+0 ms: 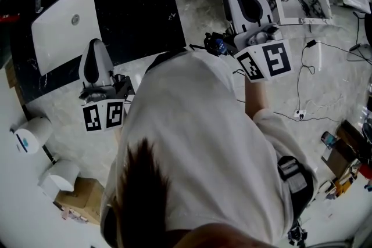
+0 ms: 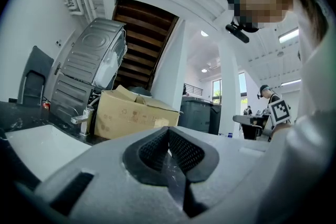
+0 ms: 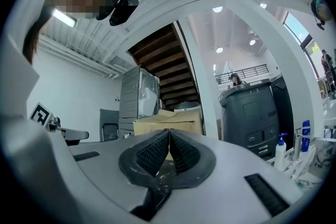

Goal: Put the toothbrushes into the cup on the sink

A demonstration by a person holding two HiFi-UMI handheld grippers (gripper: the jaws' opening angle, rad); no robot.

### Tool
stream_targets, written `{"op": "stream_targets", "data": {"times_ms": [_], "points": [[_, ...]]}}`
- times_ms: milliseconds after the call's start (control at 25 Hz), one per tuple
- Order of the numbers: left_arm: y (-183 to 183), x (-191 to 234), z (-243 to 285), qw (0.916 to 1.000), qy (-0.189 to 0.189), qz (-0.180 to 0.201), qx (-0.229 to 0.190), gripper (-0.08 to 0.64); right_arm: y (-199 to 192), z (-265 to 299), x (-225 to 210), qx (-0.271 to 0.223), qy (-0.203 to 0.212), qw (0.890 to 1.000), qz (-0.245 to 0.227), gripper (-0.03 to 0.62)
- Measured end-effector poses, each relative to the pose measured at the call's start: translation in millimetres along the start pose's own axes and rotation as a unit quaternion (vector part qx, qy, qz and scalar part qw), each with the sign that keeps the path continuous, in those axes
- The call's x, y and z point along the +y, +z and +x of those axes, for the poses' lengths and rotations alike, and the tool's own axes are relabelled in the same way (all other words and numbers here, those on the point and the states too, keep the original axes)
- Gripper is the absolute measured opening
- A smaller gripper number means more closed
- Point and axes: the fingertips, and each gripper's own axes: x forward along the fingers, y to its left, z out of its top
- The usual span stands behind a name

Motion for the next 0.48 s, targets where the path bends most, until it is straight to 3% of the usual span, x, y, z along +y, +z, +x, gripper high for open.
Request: {"op": "stream_targets", "data": {"times_ms": [480], "points": [[-8,-14,12,0.9999,0.01,0.009,0.005,0.015,-25,-13,-23,0.025,-0.004,1.0,0.008,0.015]]}}
